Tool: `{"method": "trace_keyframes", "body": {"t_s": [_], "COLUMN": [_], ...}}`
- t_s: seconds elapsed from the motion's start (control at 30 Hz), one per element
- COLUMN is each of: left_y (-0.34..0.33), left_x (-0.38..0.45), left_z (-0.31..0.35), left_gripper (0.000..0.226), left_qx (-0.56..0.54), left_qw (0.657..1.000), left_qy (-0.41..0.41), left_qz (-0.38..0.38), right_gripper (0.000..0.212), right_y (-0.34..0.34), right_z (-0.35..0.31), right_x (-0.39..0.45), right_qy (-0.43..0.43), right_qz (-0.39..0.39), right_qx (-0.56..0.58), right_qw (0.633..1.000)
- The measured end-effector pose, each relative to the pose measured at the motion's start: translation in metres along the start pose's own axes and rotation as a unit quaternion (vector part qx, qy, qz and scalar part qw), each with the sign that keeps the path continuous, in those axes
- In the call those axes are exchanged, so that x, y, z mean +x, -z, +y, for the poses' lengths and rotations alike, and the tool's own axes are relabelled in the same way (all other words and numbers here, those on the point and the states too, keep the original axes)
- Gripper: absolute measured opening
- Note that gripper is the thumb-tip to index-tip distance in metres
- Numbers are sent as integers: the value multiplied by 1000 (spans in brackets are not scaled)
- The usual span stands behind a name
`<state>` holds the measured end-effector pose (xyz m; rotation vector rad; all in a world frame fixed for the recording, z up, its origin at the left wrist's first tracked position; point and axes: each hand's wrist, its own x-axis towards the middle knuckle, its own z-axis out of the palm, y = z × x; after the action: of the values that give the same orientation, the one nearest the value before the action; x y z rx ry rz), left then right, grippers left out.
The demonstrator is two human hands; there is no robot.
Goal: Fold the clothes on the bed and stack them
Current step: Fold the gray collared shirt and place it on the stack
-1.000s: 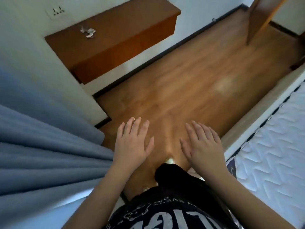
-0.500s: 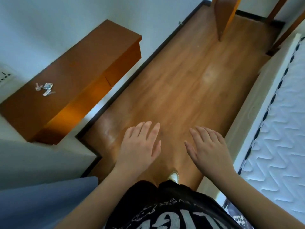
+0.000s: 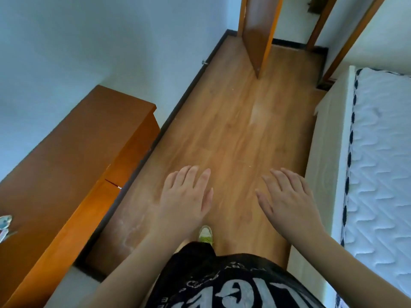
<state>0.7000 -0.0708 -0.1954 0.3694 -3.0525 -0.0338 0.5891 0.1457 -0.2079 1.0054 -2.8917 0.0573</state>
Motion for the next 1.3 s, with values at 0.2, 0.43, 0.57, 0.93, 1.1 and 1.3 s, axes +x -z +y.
{"method": "trace_keyframes", "body": {"t_s": [0.2,0.43,0.57,0.93,1.1,1.3], "left_y": [-2,-2,-4,-27,-34,-58], "left_x": [121,262,349,501,569,679], "left_z": [-28,-2,34,120,125,127], "left_gripper": [51,55,57,58,54,50], "left_qx": [-4,-11,10,24,14,1], "left_qw": [987,971,955,949,947,951], "left_qy": [-152,-234,-288,-302,-309,-305], "left_qz": [-42,-49,-66,-89,-91,-58], "right_gripper": [52,44,44,55,51,52], "right_y": [-6,-11,-18,-36,-46,-59], "right_z": [9,63,115,263,299,358], "right_x": [75,144,188,275,328,430], "right_qy": [-47,-142,-181,-196,-213,-217], "right_qz": [15,44,67,-50,-44,-52], "right_qx": [-19,-16,-16,47,62,73], "right_qw": [999,989,981,978,974,972]}}
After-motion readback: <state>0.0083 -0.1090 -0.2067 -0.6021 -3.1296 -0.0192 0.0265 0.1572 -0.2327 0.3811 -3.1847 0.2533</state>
